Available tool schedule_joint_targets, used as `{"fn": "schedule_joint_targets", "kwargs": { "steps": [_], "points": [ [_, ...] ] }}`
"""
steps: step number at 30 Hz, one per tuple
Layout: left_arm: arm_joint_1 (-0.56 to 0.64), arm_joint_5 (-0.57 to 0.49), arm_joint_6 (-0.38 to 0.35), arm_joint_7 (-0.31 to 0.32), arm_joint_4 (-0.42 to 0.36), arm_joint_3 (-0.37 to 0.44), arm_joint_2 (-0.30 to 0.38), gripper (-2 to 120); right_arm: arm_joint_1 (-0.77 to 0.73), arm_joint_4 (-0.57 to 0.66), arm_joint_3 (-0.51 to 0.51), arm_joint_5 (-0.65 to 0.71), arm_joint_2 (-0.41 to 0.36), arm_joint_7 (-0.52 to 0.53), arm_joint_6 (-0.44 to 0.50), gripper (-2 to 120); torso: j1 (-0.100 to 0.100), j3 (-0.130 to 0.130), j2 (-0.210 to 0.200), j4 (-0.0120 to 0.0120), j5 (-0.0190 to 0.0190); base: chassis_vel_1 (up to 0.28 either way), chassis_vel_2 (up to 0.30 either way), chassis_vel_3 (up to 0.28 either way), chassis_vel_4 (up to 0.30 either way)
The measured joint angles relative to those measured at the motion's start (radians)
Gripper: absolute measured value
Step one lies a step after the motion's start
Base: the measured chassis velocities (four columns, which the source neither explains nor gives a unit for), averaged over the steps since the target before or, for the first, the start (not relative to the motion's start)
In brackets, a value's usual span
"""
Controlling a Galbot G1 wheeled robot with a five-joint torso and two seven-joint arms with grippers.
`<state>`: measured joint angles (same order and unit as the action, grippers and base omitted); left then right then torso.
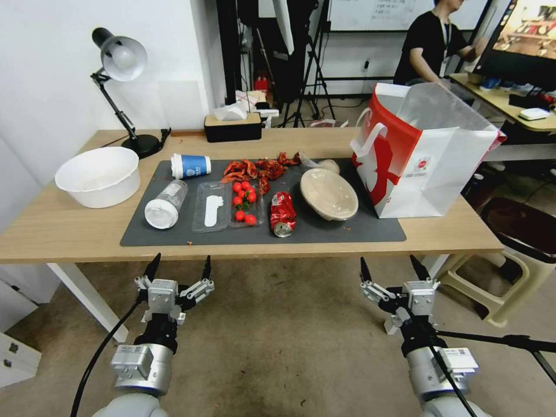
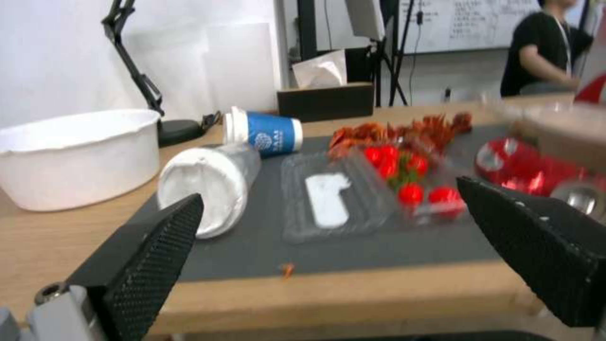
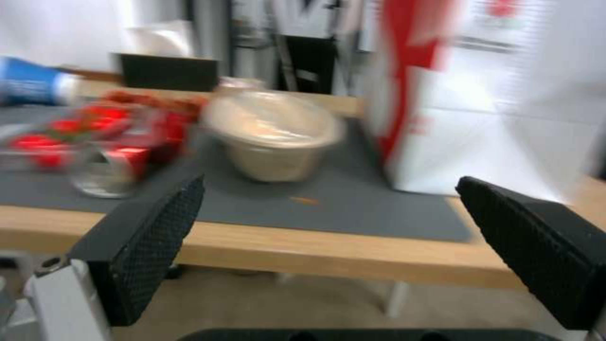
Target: Pick up the trash from the table and place it into the takeout bag.
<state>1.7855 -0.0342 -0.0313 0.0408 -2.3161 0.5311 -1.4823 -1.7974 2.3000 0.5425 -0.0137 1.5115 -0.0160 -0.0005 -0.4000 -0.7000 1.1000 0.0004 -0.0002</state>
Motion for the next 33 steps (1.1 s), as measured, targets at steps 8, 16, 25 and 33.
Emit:
{"fn": "schedule_joint_targets", "kwargs": {
  "steps": [8,16,25,33],
  "points": [
    [-0.07,-0.148,-0.14,0.175,-0.082,-0.086,0.078,100,0.015,-0.003,-0.037,-0.063,0.083,-0.072,-0.005,100,0.0,0.0,0.0,-0.0002,0.0001,0.0,0.0,0.0,0.0],
    [-0.089,-0.165,-0.157,0.201,-0.096,-0.114,0.101,100,0.032,-0.011,-0.057,-0.115,0.115,-0.129,-0.01,100,0.0,0.0,0.0,-0.0005,0.0,0.0,0.0,0.0,0.0],
    [-0.085,-0.162,-0.156,0.199,-0.092,-0.114,0.098,100,0.033,-0.016,-0.055,-0.115,0.107,-0.129,-0.012,100,0.0,0.0,0.0,-0.0004,0.0002,0.0,0.0,0.0,0.0],
    [-0.08,-0.152,-0.145,0.188,-0.076,-0.113,0.094,100,0.048,-0.029,-0.05,-0.089,0.1,-0.122,-0.026,100,0.0,0.0,0.0,-0.0004,0.0002,0.0,0.0,0.0,0.0]
  ]
}}
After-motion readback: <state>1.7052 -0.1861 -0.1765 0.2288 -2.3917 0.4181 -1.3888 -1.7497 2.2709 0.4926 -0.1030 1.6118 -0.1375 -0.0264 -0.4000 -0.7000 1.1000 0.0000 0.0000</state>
